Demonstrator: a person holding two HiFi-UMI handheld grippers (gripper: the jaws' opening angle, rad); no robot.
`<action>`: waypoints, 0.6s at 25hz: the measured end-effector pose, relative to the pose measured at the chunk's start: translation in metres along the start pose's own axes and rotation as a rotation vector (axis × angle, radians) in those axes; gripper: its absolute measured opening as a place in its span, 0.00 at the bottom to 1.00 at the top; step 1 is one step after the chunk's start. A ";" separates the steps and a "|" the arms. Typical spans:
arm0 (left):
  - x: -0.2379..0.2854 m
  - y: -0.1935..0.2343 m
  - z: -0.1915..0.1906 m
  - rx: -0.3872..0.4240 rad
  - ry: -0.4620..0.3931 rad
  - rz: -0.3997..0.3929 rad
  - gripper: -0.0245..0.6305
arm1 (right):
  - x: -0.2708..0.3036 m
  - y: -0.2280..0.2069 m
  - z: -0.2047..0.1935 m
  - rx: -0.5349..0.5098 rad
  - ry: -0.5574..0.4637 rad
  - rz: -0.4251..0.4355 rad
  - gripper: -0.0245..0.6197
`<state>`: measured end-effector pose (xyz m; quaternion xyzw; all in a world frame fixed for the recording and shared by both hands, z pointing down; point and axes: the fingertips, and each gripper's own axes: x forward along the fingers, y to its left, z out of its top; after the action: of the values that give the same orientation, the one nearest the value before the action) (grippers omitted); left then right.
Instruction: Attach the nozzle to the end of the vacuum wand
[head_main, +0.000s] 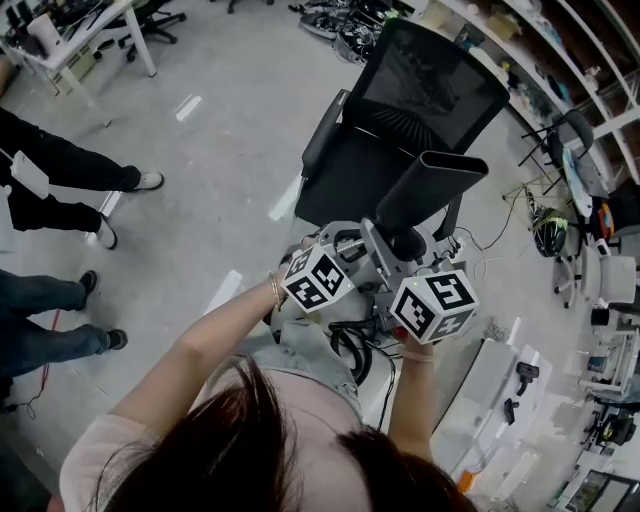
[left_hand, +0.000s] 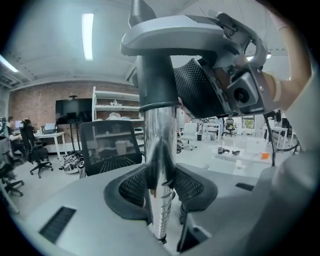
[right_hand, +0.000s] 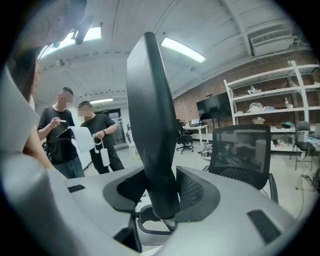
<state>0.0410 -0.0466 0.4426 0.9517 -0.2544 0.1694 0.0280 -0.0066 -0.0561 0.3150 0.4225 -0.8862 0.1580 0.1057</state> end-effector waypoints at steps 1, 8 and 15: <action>0.000 -0.001 0.000 -0.005 -0.003 -0.014 0.27 | -0.001 0.002 -0.001 -0.009 0.009 0.035 0.33; 0.000 -0.008 0.002 -0.005 -0.004 -0.070 0.27 | -0.008 0.011 -0.006 -0.152 0.135 0.260 0.33; -0.002 -0.009 0.003 -0.004 -0.005 -0.097 0.27 | -0.007 0.018 -0.007 -0.234 0.240 0.400 0.33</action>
<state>0.0453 -0.0381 0.4394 0.9633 -0.2085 0.1649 0.0372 -0.0161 -0.0379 0.3161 0.2018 -0.9455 0.1213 0.2250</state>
